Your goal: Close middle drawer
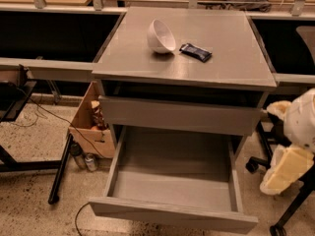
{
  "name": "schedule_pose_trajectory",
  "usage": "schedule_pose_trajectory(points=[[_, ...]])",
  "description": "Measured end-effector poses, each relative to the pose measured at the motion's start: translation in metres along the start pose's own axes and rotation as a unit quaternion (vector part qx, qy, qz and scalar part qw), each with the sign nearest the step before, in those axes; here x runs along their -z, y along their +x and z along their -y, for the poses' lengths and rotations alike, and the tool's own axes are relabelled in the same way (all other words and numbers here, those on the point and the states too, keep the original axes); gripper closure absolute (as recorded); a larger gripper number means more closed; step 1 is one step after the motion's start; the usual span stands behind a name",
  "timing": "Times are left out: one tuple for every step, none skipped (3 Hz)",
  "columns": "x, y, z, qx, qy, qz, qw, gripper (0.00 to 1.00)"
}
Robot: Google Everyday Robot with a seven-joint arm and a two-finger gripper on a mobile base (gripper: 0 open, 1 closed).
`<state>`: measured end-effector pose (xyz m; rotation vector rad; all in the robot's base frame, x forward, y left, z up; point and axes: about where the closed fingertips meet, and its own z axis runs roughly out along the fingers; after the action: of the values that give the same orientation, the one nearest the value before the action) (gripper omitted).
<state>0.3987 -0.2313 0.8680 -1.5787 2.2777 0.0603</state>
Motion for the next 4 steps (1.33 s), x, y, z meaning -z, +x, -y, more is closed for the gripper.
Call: schedule_pose_trajectory(points=[[-0.065, 0.024, -0.028, -0.04, -0.037, 0.025, 0.9982, 0.0], [-0.133, 0.043, -0.057, -0.079, -0.085, 0.043, 0.9923, 0.0], [-0.207, 0.058, -0.09, -0.115, -0.125, 0.065, 0.9833, 0.0], [-0.207, 0.058, -0.09, -0.115, -0.125, 0.065, 0.9833, 0.0]])
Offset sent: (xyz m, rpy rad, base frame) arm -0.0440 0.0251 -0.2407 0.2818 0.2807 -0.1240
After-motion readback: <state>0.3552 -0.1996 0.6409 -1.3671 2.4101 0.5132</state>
